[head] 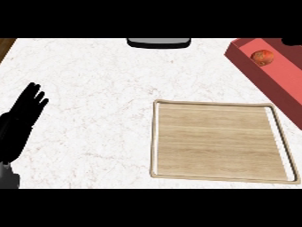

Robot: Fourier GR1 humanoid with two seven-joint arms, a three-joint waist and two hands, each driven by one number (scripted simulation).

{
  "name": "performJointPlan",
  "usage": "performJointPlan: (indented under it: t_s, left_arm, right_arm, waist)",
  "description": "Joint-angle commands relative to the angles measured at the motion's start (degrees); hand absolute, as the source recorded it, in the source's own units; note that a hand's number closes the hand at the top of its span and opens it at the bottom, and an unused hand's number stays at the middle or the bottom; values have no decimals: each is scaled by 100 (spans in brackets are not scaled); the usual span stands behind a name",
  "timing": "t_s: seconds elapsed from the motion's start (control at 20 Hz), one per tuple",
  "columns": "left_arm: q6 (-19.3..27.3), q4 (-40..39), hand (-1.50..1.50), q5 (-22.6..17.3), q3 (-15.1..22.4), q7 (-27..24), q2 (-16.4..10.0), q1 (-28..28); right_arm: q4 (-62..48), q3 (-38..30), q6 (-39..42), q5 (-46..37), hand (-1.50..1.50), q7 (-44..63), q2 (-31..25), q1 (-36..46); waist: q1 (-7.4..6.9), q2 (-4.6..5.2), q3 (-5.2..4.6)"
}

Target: Pick the squash from the tray and place it in the cardboard box

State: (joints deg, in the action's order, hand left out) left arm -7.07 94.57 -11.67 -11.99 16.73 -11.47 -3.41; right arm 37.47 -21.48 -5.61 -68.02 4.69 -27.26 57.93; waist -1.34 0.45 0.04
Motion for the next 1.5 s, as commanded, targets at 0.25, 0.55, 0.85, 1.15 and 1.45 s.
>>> performJointPlan:
  t_s: [0.25,0.55,0.85,1.15,1.45]
  left_arm:
    - [23,112,0,-35,-2,-21,76,28]
    - [-46,129,0,-129,-90,339,-168,-252]
    - [95,74,0,84,73,-8,166,67]
    - [-136,99,0,-128,-75,39,-5,181]
    - [-77,197,0,-19,-109,61,-92,97]
  right_arm:
    - [-1612,-399,-202,192,150,75,-231,-100]
    - [-2221,-628,-99,524,-150,-872,-500,-115]
    - [-1765,-1550,-854,1595,-150,-1704,-290,-185]
    - [-1723,-2500,-782,2658,-150,-1845,-534,-82]
    - [-1852,-2800,-159,3210,-150,-2073,-1224,-364]
  waist:
    - [-104,38,5]
    - [-125,56,12]
    - [6,25,17]
    - [-22,2,10]
    - [14,-5,5]
